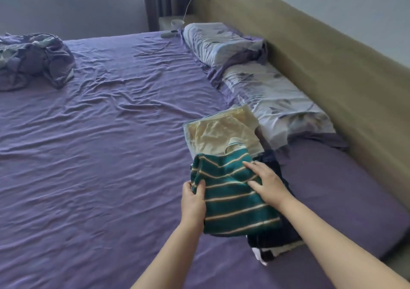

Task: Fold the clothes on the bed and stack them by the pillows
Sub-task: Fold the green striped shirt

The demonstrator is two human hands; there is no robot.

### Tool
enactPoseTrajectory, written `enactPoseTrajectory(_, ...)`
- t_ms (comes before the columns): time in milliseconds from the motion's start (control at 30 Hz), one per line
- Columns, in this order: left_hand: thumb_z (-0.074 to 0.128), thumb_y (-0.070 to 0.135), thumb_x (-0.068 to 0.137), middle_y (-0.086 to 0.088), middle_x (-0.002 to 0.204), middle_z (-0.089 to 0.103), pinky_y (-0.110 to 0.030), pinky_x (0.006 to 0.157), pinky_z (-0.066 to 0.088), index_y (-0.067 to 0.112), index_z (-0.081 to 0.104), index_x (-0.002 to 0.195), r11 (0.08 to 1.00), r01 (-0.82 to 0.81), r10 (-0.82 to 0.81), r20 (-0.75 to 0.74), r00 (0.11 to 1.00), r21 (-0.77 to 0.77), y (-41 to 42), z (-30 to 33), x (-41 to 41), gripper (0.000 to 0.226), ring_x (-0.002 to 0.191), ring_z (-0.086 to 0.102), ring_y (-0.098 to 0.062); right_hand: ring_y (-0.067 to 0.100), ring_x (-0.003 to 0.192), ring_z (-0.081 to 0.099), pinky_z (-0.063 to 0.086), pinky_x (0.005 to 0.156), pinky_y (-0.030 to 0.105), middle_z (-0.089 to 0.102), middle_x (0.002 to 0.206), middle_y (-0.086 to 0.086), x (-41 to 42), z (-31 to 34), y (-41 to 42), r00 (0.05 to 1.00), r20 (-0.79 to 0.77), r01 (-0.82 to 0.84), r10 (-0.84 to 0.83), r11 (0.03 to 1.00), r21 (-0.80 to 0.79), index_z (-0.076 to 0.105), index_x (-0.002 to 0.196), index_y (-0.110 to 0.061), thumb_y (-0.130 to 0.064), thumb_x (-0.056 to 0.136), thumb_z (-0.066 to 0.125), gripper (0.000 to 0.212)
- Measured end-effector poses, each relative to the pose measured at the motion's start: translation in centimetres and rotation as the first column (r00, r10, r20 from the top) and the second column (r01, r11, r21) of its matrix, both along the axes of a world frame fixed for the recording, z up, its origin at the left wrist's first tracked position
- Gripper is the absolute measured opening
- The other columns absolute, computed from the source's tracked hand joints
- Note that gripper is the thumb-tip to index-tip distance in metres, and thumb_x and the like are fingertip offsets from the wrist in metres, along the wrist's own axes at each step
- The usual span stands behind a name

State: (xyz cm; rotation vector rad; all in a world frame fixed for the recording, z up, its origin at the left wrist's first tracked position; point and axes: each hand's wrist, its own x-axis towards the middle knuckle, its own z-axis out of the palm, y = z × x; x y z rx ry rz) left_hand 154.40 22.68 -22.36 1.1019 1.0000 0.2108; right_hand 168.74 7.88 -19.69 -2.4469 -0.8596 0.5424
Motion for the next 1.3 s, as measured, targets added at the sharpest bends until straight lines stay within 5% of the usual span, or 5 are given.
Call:
enactPoseTrajectory(400, 0.056, 0.028, 0.091, -0.007, 0.127, 0.05, -0.039, 0.094, 0.045, 0.016, 0.041, 0.131, 0.961, 0.144, -0.072, -0.292, 0.954, 0.235, -12.1, -5.7, 8.5, 0.045, 0.11, 0.05, -0.023, 0.024, 0.137, 0.024, 0.025, 0.11, 0.034, 0.023, 0.154, 0.002, 8.6, -8.1, -11.6, 0.998, -0.041, 0.042, -0.054, 0.964, -0.263, 0.036, 0.143, -0.028, -0.023, 0.091, 0.056, 0.056)
enactPoseTrajectory(533, 0.061, 0.019, 0.082, -0.014, 0.143, 0.042, -0.053, 0.111, 0.029, 0.015, 0.051, 0.134, 0.228, 0.382, -0.087, -0.372, 0.924, 0.896, -13.4, -5.6, 8.2, 0.054, 0.134, 0.039, -0.033, 0.022, 0.143, 0.009, 0.02, 0.113, 0.038, 0.014, 0.157, 0.003, 7.7, -9.4, -11.5, 0.985, 0.172, 0.032, 0.008, 0.973, -0.229, 0.031, 0.145, -0.028, -0.039, 0.093, 0.049, 0.056)
enactPoseTrajectory(667, 0.045, 0.023, 0.081, -0.003, 0.141, 0.05, -0.063, 0.11, 0.019, 0.024, 0.063, 0.124, -0.37, 0.492, -0.334, -0.607, 0.721, 0.788, -13.7, -6.5, 10.2, 0.046, 0.137, 0.036, -0.03, 0.021, 0.145, -0.009, 0.005, 0.116, 0.044, -0.002, 0.159, 0.001, 7.0, -10.6, -10.3, 0.956, 0.221, -0.11, 0.19, 0.937, -0.331, 0.013, 0.149, -0.033, -0.044, 0.096, 0.034, 0.058)
enactPoseTrajectory(867, 0.001, 0.068, 0.087, -0.001, 0.154, -0.024, -0.054, 0.11, -0.023, 0.025, -0.001, 0.151, -0.11, 0.846, -0.227, -0.841, 0.49, 0.522, -11.0, -11.1, 10.4, 0.077, 0.137, -0.035, -0.023, 0.017, 0.142, -0.024, -0.009, 0.116, 0.049, -0.028, 0.151, -0.008, 7.0, -13.5, -10.3, 0.972, 0.114, -0.137, 0.205, 0.892, -0.432, -0.028, 0.134, -0.047, -0.072, 0.077, -0.009, 0.066)
enactPoseTrajectory(1300, -0.006, 0.073, 0.08, 0.001, 0.144, -0.042, -0.055, 0.106, -0.026, 0.026, -0.019, 0.143, 0.002, 0.848, -0.359, -0.791, 0.495, 0.529, -10.4, -14.8, 12.5, 0.08, 0.131, -0.045, -0.023, 0.01, 0.134, -0.034, -0.014, 0.114, 0.042, -0.042, 0.139, -0.013, 9.5, -16.6, -9.5, 0.973, 0.106, -0.131, 0.204, 0.869, -0.478, -0.039, 0.125, -0.053, -0.075, 0.074, -0.013, 0.062)
